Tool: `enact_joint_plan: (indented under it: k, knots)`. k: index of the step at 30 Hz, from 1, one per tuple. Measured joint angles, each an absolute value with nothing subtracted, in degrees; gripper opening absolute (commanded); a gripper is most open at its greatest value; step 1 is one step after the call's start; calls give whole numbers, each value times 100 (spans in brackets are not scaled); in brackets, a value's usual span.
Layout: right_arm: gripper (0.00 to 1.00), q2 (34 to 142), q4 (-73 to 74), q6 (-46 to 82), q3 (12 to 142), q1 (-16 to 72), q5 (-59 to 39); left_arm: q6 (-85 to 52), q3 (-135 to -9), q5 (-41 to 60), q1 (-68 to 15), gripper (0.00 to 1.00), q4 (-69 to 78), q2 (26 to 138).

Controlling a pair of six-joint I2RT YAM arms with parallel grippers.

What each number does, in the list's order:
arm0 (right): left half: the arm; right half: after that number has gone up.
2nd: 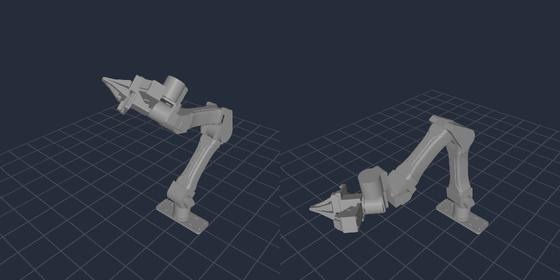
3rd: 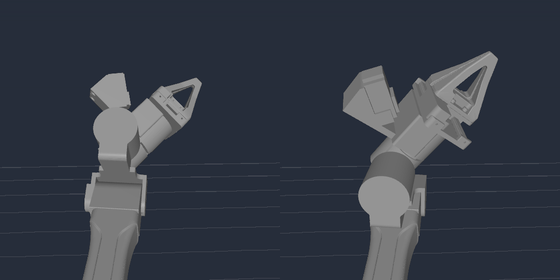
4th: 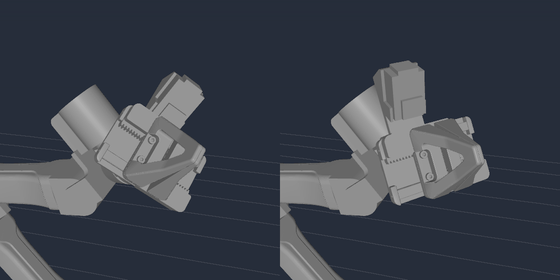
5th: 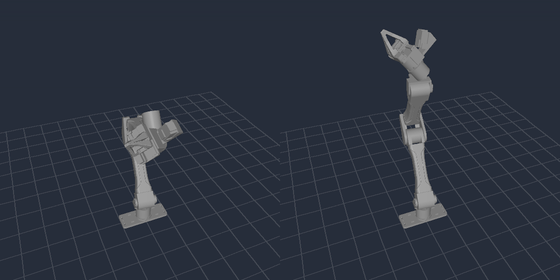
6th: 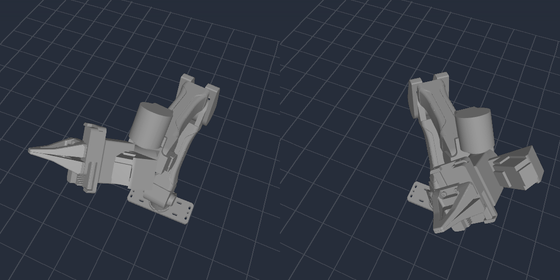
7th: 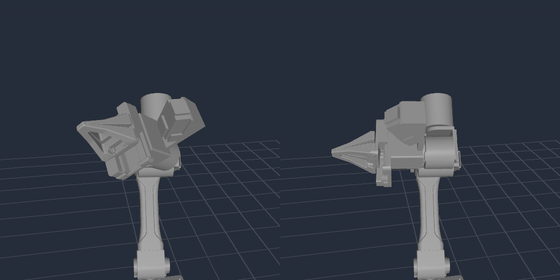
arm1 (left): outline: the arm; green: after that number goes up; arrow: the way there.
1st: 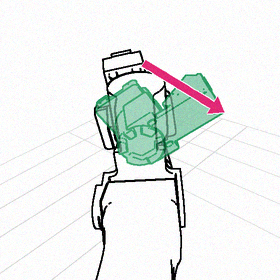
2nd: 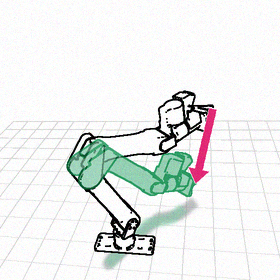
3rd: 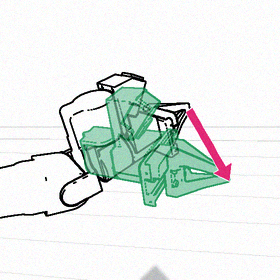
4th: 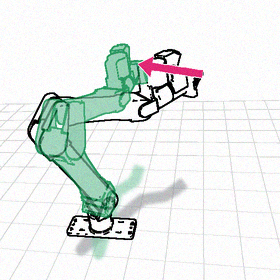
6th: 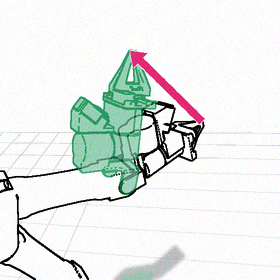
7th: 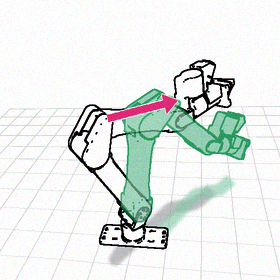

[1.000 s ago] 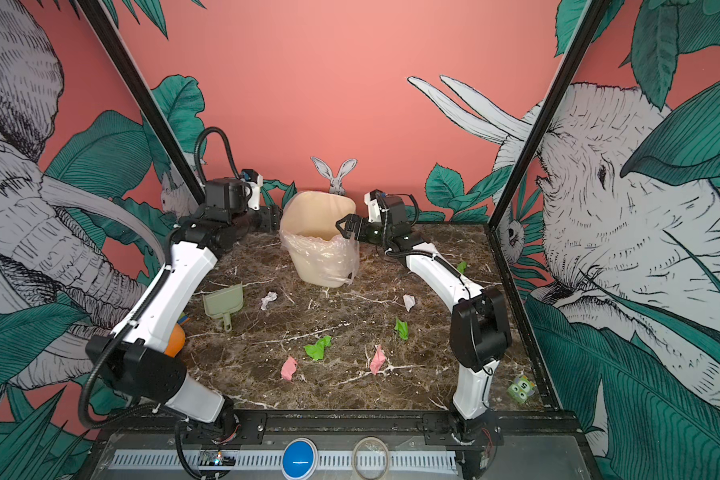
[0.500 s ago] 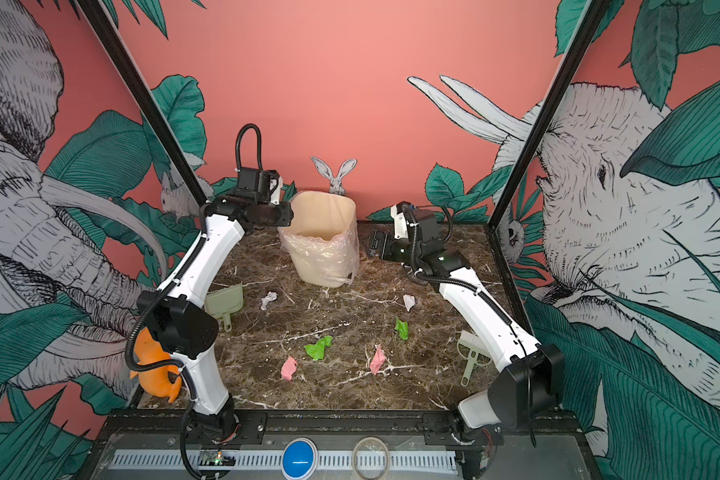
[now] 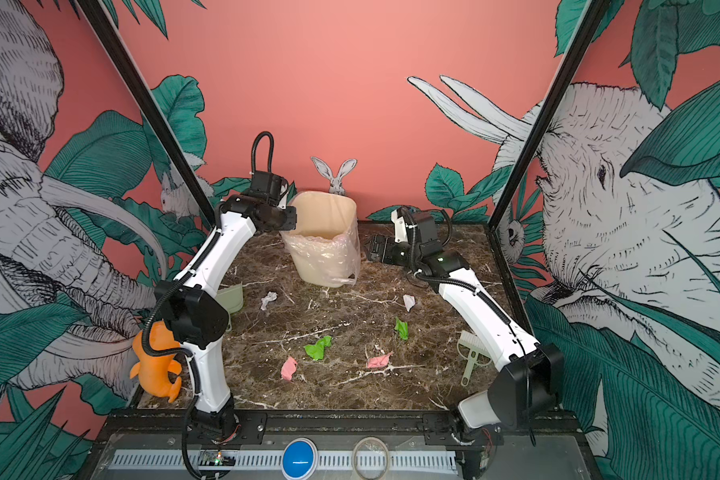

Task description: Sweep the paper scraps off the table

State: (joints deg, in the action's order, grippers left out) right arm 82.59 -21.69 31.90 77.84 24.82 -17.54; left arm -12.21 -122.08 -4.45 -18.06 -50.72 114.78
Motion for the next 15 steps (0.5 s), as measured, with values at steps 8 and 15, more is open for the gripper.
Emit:
enact_joint_plan:
  k: [8, 15]
  knots:
    - [99, 8259, -2187, 3173, 7784, 2482, -1730, -1210, -12267, -687, -1861, 0, -5137, 11511]
    - [99, 8259, -2211, 3168, 7784, 2484, -1706, -1223, -12267, -998, -1879, 0, -5186, 11504]
